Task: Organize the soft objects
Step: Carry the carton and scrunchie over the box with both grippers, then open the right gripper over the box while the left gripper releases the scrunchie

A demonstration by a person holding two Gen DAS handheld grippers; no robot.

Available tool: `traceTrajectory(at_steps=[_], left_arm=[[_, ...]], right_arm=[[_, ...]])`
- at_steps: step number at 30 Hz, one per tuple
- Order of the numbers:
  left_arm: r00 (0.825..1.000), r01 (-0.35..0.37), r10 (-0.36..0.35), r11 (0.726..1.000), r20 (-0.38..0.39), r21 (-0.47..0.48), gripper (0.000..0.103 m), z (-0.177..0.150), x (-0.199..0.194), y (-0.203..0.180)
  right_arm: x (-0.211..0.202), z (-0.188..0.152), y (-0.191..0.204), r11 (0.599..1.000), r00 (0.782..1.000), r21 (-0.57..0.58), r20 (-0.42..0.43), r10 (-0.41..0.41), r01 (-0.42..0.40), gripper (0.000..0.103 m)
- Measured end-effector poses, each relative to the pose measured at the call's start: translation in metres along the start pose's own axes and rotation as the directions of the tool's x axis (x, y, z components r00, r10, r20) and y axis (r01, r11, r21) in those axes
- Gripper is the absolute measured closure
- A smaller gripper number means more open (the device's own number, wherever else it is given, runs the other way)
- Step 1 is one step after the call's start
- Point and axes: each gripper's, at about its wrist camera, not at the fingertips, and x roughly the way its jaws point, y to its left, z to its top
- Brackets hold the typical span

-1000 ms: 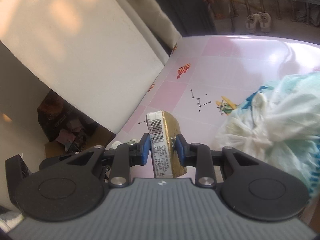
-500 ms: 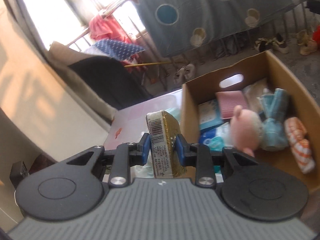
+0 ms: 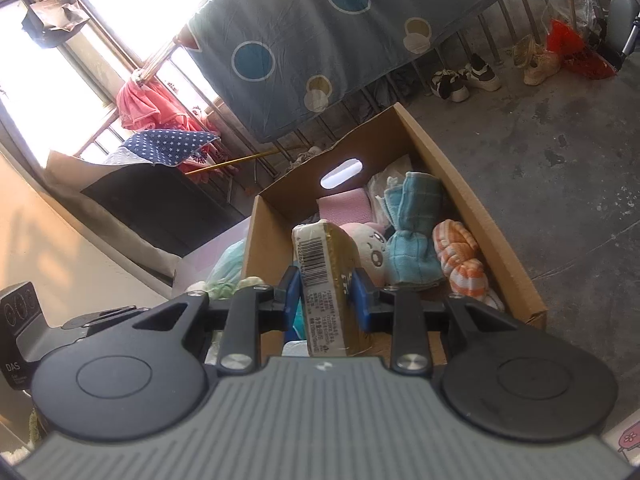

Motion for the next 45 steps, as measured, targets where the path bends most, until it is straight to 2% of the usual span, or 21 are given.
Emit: traceTrajectory(at_steps=[3,7,11,13,17,21,26,32,36,37,40,45], left_arm=[[0.997,0.034,-0.035,0.999,-0.061,-0.024,0.094,0.002,0.036,-0.01],[0.988,0.025,-0.03,0.999,-0.151,-0.038,0.091,-0.002,0.082,-0.014],[0.96,-0.032,0.024,0.999,-0.278,-0.024,0.084,-0.017,0.123,-0.013],[0.95,-0.024,0.013,0.999,-0.313,-0.032,0.082,-0.022,0.13,-0.011],[0.954,-0.015,0.007,1.0,-0.299,-0.026,0.067,-0.022,0.125,-0.009],[0.961,-0.013,0.008,1.0,-0.277,-0.018,0.066,-0.018,0.113,-0.006],[0.97,-0.016,0.01,1.0,-0.242,-0.023,0.064,-0.015,0.091,0.0],[0.982,-0.019,0.007,0.998,-0.186,-0.06,0.06,-0.011,0.063,0.011],[0.987,-0.006,-0.012,0.994,-0.161,-0.109,0.058,-0.009,0.051,0.019],[0.988,-0.009,-0.009,0.993,-0.155,-0.114,0.058,-0.009,0.049,0.021],[0.989,-0.032,0.014,0.993,-0.149,-0.115,0.058,-0.009,0.047,0.023],[0.99,-0.05,0.035,0.993,-0.139,-0.105,0.055,-0.011,0.041,0.025]], right_arm=[[-0.001,0.002,-0.014,1.0,1.0,0.012,-0.006,-0.007,0.007,0.076],[0.004,0.003,-0.032,0.999,1.0,0.038,-0.02,-0.013,0.013,0.076],[0.015,0.005,-0.047,0.998,0.999,0.064,-0.047,-0.017,0.02,0.076],[0.021,0.004,-0.052,0.997,0.998,0.069,-0.065,-0.016,0.021,0.076],[0.036,0.007,-0.053,0.998,0.995,0.061,-0.097,-0.014,0.02,0.076],[0.051,0.009,-0.049,0.999,0.991,0.042,-0.13,-0.014,0.019,0.076],[0.067,0.01,-0.038,0.998,0.984,-0.015,-0.169,-0.057,0.056,0.076],[0.083,0.009,-0.032,0.997,0.972,-0.046,-0.225,-0.066,0.057,0.075],[0.098,0.01,-0.03,0.998,0.96,-0.049,-0.278,-0.043,0.03,0.074],[0.104,0.01,-0.03,0.997,0.953,-0.064,-0.296,-0.059,0.041,0.073],[0.115,0.01,-0.029,0.972,0.927,-0.141,-0.304,-0.221,0.186,0.07],[0.109,0.01,-0.025,0.969,0.937,-0.16,-0.264,-0.227,0.19,0.067]])
